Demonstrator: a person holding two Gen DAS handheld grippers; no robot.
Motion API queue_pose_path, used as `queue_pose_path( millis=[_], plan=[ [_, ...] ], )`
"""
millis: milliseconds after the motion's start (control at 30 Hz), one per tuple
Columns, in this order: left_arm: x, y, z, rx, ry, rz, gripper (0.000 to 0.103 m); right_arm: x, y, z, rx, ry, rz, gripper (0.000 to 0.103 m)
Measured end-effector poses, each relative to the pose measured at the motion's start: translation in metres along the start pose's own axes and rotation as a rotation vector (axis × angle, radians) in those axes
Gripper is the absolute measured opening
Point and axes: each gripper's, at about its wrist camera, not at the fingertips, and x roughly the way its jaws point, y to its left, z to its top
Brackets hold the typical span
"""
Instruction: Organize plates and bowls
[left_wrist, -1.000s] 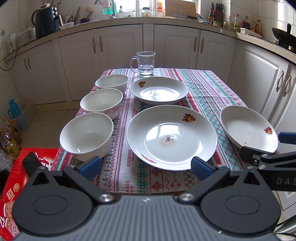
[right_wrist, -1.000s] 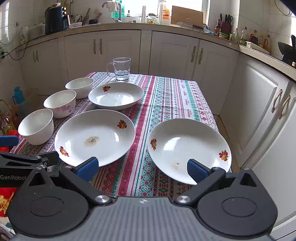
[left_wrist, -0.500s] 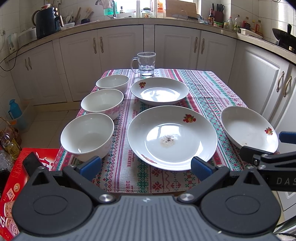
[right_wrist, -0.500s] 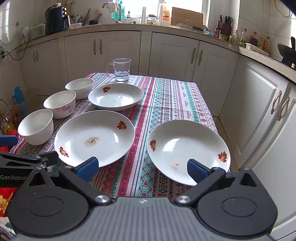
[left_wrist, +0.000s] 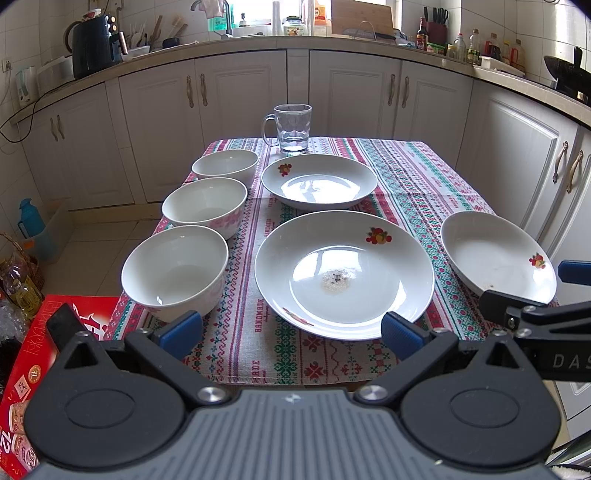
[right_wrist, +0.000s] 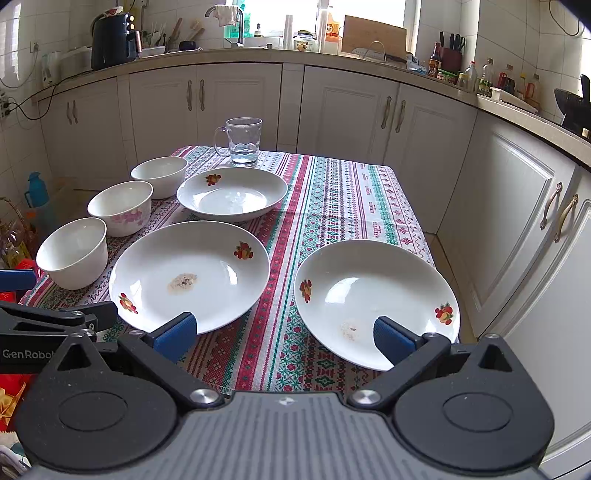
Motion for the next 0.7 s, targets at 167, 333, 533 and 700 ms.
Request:
queue_pose_path(
  millis=[167,333,533,700],
  plan=[
    [0.0001,0.0001,0.0000,0.001,-0.001,0.001,0.102,0.0000,0.0000,0.0000,0.000,-0.001,0.000,0.103],
    [0.0000,-0.0002,-0.0002,0.000,-0.001,0.000,0.102,-0.0002,-0.0001,0.0002,-0.001,-0.001,-0.001,0.103],
    [-0.0001,-0.0006,-0.0004,-0.001,0.000,-0.001,0.102,-0.0004,-0.0001,0.0001,-0.001,-0.001,0.000,0.103],
    [-0.0002,-0.0014,-0.0006,0.000,-0.002,-0.001,0.102,-0.0007,0.0000,0.0003,-0.001,-0.002,0.000,0.103]
  ],
)
